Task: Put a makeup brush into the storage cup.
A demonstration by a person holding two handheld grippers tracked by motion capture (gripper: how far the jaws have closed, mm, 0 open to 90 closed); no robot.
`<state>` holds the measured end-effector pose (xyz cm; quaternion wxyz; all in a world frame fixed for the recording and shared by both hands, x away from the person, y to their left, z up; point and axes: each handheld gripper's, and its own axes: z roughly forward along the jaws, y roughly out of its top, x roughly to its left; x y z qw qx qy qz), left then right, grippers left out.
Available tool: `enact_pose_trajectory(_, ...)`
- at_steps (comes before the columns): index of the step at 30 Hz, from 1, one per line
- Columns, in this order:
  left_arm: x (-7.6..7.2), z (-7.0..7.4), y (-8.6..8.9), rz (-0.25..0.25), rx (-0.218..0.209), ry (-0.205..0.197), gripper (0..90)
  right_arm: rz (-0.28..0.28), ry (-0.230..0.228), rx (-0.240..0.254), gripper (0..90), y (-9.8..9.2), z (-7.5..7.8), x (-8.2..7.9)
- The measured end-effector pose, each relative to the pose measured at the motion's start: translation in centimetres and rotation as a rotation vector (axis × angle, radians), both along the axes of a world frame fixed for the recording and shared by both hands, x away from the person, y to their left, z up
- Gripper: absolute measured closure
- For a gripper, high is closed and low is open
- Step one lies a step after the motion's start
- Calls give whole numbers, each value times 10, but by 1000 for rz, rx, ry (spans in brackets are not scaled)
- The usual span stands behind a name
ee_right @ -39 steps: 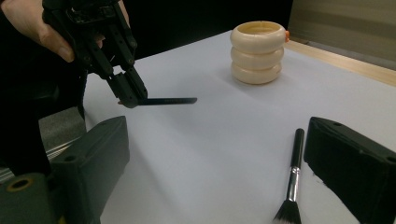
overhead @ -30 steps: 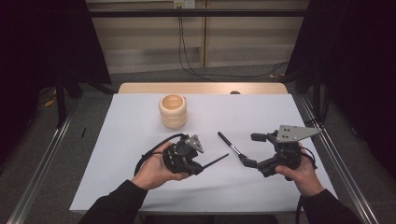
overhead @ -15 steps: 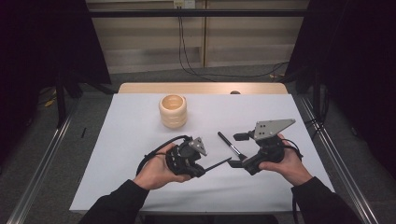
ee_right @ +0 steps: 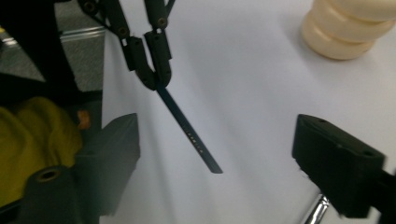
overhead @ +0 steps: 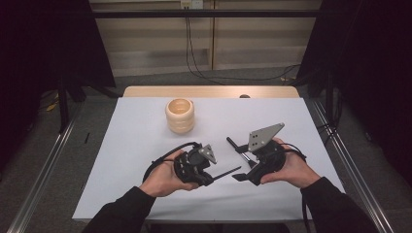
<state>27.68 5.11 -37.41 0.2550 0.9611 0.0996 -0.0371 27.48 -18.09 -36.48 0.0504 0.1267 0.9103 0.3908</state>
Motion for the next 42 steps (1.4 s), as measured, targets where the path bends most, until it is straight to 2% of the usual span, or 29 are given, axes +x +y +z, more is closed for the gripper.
enact_pose_trajectory(1,-1,-1,-1,1,3,6,833,9,3,-4,251,1,0,0)
enact_pose_trajectory(2,-1,-1,-1,2,5,4,833,26,15,-12,250,1,0,0)
enact_pose_trajectory(3,-1,-1,-2,-9,8,3,833,22,26,-24,251,2,0,-1)
enact_pose_trajectory(6,-3,-2,-4,6,11,0,833,48,31,-59,293,4,0,1)
enact_pose_trajectory(9,-4,-3,-6,2,27,-7,833,62,29,-93,303,7,-2,2)
enact_pose_trajectory(10,-3,-4,-7,-12,27,-4,833,76,23,-103,336,8,-2,2)
enact_pose_trajectory(11,-5,-5,-7,-1,29,1,833,84,29,-116,343,9,-2,3)
enact_pose_trajectory(12,-3,-4,-7,-19,51,-5,833,92,34,-124,344,10,-2,3)
enact_pose_trajectory(13,-4,-5,-8,-14,43,2,833,95,40,-141,349,12,-3,4)
enact_pose_trajectory(15,-2,-5,-8,-57,72,-5,833,101,62,-174,365,14,-3,5)
enact_pose_trajectory(16,-3,-5,-9,-52,73,8,832,115,68,-200,379,15,-2,6)
enact_pose_trajectory(17,-3,-6,-9,-44,74,-1,833,116,67,-208,378,16,-2,6)
enact_pose_trajectory(19,-1,-5,-10,-84,88,-6,833,120,84,-233,378,19,-3,7)
enact_pose_trajectory(20,-2,-5,-10,-85,90,-10,833,131,90,-254,380,20,-5,8)
enact_pose_trajectory(21,-5,-7,-11,-37,65,9,833,133,103,-270,383,21,-6,9)
enact_pose_trajectory(22,-6,-7,-11,-41,68,11,833,129,123,-290,390,23,-7,9)
enact_pose_trajectory(23,-4,-6,-11,-72,91,1,833,139,127,-292,402,23,-8,10)
enact_pose_trajectory(25,-6,-9,-12,-40,68,14,833,154,145,-298,444,25,-9,11)
enact_pose_trajectory(26,-6,-9,-13,-52,74,-3,832,169,150,-305,448,27,-10,12)
enact_pose_trajectory(27,-4,-8,-12,-79,96,12,832,176,158,-315,462,28,-10,12)
enact_pose_trajectory(29,-4,-9,-13,-74,93,10,832,180,179,-341,468,30,-12,12)
enact_pose_trajectory(30,-4,-9,-13,-75,91,10,833,191,163,-349,469,31,-14,13)
enact_pose_trajectory(34,-5,-10,-13,-79,93,-2,832,205,183,-369,535,34,-17,13)
enact_pose_trajectory(37,-6,-10,-13,-66,79,22,832,224,172,-369,592,36,-19,12)
enact_pose_trajectory(38,-6,-10,-13,-69,81,22,832,232,175,-373,603,38,-20,11)
enact_pose_trajectory(39,-4,-10,-14,-96,94,9,832,243,168,-379,608,39,-21,12)
enact_pose_trajectory(42,-6,-11,-14,-92,90,9,832,254,168,-388,634,42,-23,10)
